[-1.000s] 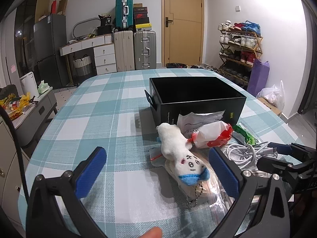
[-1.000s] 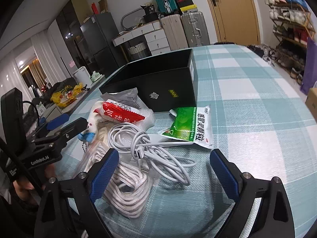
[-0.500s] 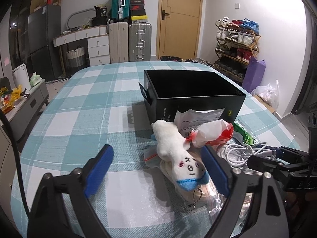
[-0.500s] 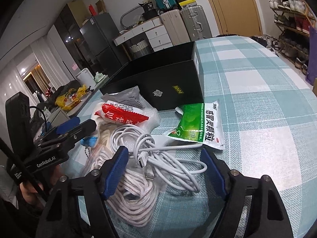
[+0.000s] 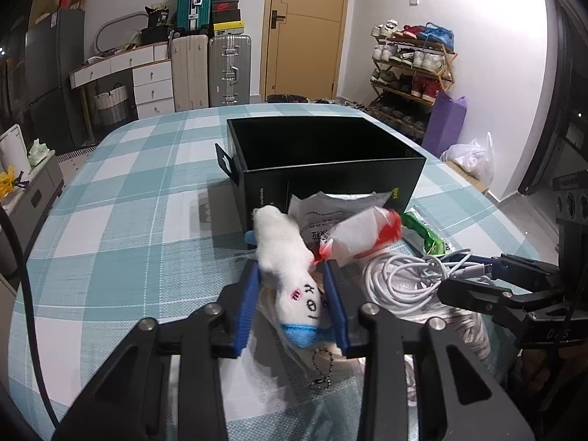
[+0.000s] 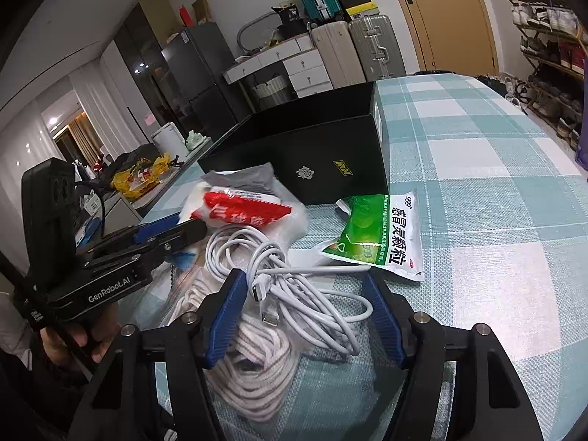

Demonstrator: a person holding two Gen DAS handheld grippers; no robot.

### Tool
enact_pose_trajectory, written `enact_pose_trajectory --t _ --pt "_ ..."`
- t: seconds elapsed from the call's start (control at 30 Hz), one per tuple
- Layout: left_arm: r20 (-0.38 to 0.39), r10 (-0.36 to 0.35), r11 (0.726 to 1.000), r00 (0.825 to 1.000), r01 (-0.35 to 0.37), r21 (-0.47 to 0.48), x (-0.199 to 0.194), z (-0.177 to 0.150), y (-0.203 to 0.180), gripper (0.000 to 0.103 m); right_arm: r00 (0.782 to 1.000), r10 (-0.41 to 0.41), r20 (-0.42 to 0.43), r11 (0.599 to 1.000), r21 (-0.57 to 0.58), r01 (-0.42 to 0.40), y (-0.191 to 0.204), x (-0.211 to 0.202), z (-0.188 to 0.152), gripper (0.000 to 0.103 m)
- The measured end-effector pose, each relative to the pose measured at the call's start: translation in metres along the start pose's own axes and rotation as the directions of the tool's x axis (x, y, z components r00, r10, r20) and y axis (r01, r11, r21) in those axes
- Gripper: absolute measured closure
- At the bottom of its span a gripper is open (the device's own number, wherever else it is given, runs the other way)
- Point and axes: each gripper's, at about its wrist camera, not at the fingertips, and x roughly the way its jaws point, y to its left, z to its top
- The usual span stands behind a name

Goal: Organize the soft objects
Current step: 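Grasp the white plush toy with the left tool while the right tool grasps the white cable, then carry the plush toy and white cable over the black box with both tools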

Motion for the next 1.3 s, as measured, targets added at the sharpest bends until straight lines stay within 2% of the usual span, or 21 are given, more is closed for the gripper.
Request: enact_pose_trajectory --t 0.27,0.33,0.37,0.87,0.93,0.97,1.0,1.1,1.3 --pt "0.019 -0.008 1.0 1.0 0.009 -0.007 -0.006 -0.001 0.002 0.078 0.999 0.0 0.042 1.0 -0.009 0.0 0.0 -0.011 -0.002 0.04" --pt "0.021 -0.011 1.0 1.0 0.011 -0.013 -0.009 -0.001 0.003 0.081 0.999 0.007 0.048 1.0 -0.016 -0.006 0.001 -0.014 -0.002 0.054" --pt "0.022 -0.01 1.0 1.0 0.011 -0.013 -0.009 -0.001 0.004 0.081 0.999 -0.003 0.051 1.0 -0.019 0.004 0.001 -0.016 -0.002 0.056" --pt "0.01 -0.033 0.999 0.999 0.033 -0.027 -0.007 -0.003 0.006 0.081 0.998 0.064 -0.022 0.995 -0.073 -0.066 0.008 -0.003 0.001 0.053" --pt "0.01 -0.035 0.999 0.999 0.035 -0.028 -0.007 -0.003 0.007 0.082 0.997 0.077 -0.012 0.993 -0.09 -0.078 0.011 -0.004 0.001 0.064" --pt "0.012 -0.039 0.999 0.999 0.04 -0.031 -0.008 -0.003 0.008 0.083 0.997 0.083 -0.009 0.991 -0.1 -0.083 0.013 -0.005 0.0 0.077" --pt "0.013 -0.044 0.998 0.999 0.045 -0.034 -0.009 -0.003 0.008 0.083 0.997 0.081 -0.004 0.991 -0.104 -0.081 0.014 -0.005 0.0 0.08" --pt "0.016 -0.048 0.998 0.999 0.049 -0.044 -0.011 -0.004 0.01 0.083 0.996 0.09 0.009 0.99 -0.112 -0.088 0.017 -0.01 -0.001 0.087" --pt "0.042 -0.049 0.998 0.998 0.051 -0.048 -0.021 -0.003 0.012 0.084 0.994 0.094 0.053 0.99 -0.113 -0.088 0.018 -0.021 0.0 0.088"
